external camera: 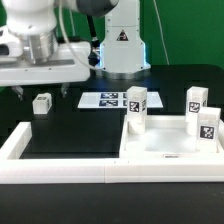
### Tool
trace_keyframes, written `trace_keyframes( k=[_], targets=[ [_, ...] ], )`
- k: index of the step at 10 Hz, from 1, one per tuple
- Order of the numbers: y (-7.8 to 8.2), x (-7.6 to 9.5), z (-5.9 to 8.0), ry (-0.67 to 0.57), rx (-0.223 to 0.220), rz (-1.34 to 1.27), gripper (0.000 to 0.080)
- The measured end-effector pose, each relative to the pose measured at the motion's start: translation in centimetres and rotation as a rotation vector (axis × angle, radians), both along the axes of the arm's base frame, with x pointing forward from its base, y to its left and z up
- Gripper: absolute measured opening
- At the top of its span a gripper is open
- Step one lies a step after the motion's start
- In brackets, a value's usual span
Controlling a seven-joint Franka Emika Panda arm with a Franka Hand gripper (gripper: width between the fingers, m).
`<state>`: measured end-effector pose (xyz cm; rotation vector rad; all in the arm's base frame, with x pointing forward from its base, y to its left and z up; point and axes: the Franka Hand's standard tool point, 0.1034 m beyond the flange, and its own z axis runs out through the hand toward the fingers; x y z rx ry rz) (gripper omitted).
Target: Assemble square table
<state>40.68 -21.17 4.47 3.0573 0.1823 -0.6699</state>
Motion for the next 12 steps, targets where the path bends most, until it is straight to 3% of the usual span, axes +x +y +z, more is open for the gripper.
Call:
trace_keyframes(
  k=[3,5,7,11,12],
  targets=[
    [1.2,0.2,-0.4,0.16,0.007,0.0,0.0649],
    [0.1,-0.3,-1.4,0.315,-0.041,0.0,0.0649],
    [-1.0,-2.5,-2.4,0.416,-0.053,-0.036,0.0649],
    [-0.9,-2.6,-2.4,0.415,-0.051,-0.038,0.0649],
    [-0.4,-4.2,-2.7,0.442,-0.042,-0.054,0.0649]
  ],
)
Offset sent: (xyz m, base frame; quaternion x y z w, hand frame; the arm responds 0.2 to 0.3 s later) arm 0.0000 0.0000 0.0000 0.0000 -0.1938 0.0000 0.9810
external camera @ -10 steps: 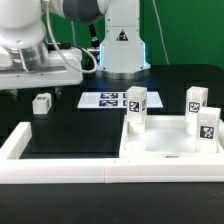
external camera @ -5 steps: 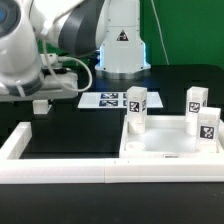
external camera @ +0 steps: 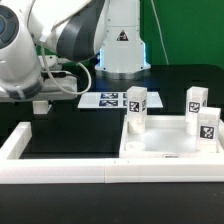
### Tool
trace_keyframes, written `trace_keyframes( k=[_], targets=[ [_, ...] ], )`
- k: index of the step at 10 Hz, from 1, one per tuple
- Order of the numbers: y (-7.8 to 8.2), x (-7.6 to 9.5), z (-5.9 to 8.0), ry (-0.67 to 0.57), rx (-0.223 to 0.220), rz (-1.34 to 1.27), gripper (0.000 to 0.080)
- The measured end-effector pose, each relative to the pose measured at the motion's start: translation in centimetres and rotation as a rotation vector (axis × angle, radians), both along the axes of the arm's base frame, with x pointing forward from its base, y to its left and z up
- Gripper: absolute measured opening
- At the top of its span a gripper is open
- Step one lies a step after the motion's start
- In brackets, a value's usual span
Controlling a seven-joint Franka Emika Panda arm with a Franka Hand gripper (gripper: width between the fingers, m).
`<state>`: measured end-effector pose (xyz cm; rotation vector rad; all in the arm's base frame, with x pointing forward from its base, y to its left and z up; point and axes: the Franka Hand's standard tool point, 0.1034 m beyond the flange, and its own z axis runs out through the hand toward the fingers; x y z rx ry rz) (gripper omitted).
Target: Assemble square table
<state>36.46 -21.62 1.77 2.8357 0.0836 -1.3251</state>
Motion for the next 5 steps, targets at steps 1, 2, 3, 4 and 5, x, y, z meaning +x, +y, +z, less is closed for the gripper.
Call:
trace_keyframes(
  k=[1,2,3,4,5],
  targets=[
    [0.75,-1.58,-0.43,0.026,0.004,-0.041,0.0649],
    [1.38,-2.27,-0.79,0.031,0.014,-0.065,0.0649],
    [1.44,-2.08,-1.01,0.015,0.011,-0.053,0.0649],
    [1.38,-2.08,-1.01,0.016,0.01,-0.052,0.0649],
    [1.36,-2.12,-1.04,0.016,0.01,-0.053,0.0515]
  ],
)
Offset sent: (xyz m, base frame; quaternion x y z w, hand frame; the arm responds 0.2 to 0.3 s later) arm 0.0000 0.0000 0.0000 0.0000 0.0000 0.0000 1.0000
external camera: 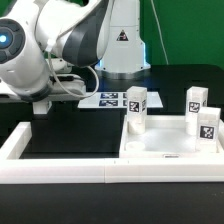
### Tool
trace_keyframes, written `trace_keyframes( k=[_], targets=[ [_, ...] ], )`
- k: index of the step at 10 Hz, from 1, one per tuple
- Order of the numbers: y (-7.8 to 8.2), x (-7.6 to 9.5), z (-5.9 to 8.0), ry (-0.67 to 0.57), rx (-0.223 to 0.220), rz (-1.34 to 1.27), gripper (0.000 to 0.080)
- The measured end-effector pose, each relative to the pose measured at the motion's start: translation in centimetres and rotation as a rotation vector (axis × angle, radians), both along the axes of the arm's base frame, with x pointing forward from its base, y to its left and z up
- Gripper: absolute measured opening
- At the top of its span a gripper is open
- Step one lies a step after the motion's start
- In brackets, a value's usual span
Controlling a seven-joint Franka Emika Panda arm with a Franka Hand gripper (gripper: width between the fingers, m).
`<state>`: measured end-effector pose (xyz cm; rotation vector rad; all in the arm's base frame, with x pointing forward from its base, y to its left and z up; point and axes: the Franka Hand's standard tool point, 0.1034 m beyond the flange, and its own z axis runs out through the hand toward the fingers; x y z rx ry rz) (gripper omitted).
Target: Assemble square table
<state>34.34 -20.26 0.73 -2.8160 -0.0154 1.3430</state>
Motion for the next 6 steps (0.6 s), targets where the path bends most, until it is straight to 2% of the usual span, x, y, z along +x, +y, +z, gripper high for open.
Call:
trace_keyframes(
  k=[1,2,3,6],
  targets=[
    [-0.01,-0.02,-0.01,0.0,0.0,0.0,0.037],
    [-0.01,-0.04,-0.02,0.001,0.0,0.0,0.037],
    [-0.02,-0.04,-0.02,0.001,0.0,0.0,0.0283],
    [-0.04,-0.05,-0.02,0.001,0.0,-0.001,0.0284]
  ],
)
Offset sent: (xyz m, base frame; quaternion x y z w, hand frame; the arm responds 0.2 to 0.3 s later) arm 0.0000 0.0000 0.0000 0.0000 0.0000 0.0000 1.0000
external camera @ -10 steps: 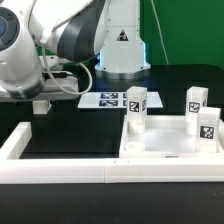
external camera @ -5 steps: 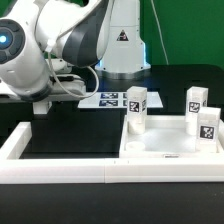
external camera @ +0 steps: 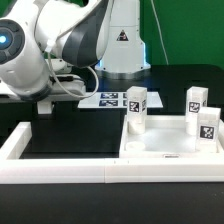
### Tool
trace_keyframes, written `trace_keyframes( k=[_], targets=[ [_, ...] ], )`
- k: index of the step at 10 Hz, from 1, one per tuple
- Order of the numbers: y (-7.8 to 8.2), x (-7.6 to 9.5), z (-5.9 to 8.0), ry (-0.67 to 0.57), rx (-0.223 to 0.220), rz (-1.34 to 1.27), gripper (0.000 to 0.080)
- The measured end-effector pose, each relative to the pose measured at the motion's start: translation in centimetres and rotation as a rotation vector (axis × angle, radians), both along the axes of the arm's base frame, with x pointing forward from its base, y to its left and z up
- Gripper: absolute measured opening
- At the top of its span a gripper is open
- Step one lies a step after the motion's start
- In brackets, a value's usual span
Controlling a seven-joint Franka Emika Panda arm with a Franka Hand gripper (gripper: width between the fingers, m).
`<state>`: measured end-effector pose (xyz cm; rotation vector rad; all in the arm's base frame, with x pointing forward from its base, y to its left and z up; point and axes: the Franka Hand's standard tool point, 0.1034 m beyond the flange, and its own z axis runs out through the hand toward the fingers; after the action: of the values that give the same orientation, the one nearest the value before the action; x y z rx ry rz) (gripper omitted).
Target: Assemble square table
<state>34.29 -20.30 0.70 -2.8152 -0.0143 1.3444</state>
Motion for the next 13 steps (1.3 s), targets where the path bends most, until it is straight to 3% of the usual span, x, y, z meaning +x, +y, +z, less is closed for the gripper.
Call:
trace_keyframes(
  k=[3,4,6,7,8,9,10,12,13],
  targets=[
    [0.1,0.4,0.3,0.001,0.0,0.006,0.0284],
    [1.1,2.7,2.3,-0.033,0.007,0.027,0.0284],
    [3.2,5.6,6.4,-0.101,0.025,0.029,0.0284],
    [4.9,7.1,9.1,-0.114,0.012,0.008,0.0284],
    [5.0,8.0,10.1,-0.143,0.022,0.026,0.0284],
    [3.6,8.0,9.7,-0.219,0.048,0.036,0.0284],
    [3.5,7.8,9.8,-0.269,0.036,0.027,0.0284],
    [3.8,8.8,9.6,-0.425,0.037,0.036,0.0284],
    [5.5,10.3,10.5,-0.477,-0.007,-0.03,0.0284]
  ],
)
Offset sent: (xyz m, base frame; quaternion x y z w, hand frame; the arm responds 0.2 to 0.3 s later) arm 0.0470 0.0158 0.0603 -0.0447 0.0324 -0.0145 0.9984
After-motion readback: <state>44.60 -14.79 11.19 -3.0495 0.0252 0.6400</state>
